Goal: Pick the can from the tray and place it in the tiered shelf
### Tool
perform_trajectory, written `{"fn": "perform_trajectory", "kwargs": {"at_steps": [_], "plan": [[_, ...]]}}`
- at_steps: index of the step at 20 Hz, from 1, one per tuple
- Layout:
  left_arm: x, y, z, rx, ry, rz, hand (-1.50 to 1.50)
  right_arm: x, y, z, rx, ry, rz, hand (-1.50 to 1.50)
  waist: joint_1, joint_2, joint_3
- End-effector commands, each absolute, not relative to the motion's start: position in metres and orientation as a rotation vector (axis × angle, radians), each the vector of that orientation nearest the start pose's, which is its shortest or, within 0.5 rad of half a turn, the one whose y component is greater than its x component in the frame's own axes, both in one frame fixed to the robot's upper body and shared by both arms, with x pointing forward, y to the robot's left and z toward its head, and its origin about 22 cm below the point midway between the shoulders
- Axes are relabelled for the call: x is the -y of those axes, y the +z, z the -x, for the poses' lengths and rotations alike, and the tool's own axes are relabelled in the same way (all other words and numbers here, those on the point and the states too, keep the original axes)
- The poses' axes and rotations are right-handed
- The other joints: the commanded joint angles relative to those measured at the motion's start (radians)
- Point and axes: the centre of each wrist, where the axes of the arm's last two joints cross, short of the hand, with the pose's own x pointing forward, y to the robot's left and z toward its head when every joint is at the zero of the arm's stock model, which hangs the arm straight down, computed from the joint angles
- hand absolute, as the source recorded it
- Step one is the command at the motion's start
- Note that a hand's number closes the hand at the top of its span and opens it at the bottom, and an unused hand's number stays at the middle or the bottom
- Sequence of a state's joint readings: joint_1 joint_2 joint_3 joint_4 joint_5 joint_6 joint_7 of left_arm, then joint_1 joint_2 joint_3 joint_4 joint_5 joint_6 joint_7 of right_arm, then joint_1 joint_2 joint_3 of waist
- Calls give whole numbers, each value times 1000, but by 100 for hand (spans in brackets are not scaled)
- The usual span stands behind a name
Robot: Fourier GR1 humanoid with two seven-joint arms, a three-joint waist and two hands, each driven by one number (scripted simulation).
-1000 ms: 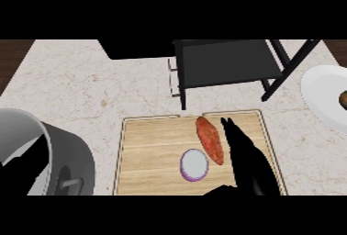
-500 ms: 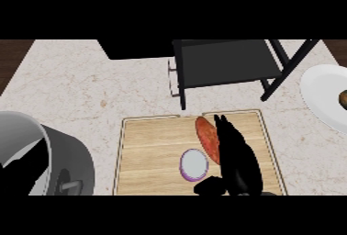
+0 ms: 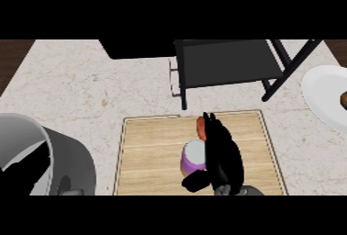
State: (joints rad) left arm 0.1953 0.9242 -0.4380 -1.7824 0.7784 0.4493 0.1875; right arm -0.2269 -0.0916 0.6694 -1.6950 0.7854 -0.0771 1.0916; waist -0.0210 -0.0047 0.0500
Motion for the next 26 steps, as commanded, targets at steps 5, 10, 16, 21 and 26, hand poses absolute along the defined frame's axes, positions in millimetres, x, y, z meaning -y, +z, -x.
{"fn": "perform_trajectory", "kwargs": {"at_steps": [5,10,16,21,26], "plan": [[-296,23,-192,1102,69,-111,0,62,58,-219,989,954,602,150,-14,17,-53],[-295,20,-193,1099,84,-105,0,42,51,-208,1052,914,567,150,-19,19,-53],[-299,20,-186,1105,61,-120,0,35,54,-220,1129,1129,448,150,3,27,-53],[-305,19,-190,1104,48,-91,0,26,79,-229,1271,1173,436,150,5,17,-53],[-306,24,-191,1098,91,-109,0,31,135,-208,1526,1036,441,150,-33,5,-53]]}}
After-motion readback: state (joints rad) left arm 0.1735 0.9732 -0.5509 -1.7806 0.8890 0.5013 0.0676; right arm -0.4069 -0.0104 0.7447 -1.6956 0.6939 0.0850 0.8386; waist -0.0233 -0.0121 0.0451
